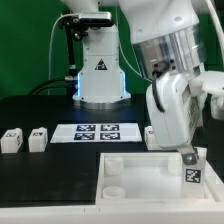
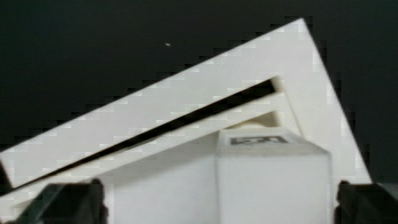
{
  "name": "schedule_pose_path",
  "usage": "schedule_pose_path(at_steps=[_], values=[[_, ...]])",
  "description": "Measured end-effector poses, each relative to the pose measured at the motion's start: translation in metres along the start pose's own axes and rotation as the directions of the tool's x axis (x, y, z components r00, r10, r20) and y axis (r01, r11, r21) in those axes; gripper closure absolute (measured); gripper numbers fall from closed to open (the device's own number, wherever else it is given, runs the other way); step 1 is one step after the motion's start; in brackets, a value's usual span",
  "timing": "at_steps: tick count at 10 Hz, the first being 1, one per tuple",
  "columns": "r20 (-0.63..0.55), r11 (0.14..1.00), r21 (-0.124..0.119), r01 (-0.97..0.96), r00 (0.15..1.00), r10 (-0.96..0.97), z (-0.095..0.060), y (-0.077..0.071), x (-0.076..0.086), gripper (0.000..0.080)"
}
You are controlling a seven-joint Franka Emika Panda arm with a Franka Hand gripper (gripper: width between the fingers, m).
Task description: Assemble one leg
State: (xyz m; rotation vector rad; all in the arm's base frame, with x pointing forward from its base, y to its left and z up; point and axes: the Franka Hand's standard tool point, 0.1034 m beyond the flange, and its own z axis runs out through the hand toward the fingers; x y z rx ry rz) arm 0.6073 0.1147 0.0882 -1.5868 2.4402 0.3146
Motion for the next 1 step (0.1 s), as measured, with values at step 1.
schedule_pose_path(at_steps=[1], values=[[-0.001, 1.0, -0.002, 0.002, 1.0, -0.002, 0.0012, 0.0006, 0.0002, 0.015]])
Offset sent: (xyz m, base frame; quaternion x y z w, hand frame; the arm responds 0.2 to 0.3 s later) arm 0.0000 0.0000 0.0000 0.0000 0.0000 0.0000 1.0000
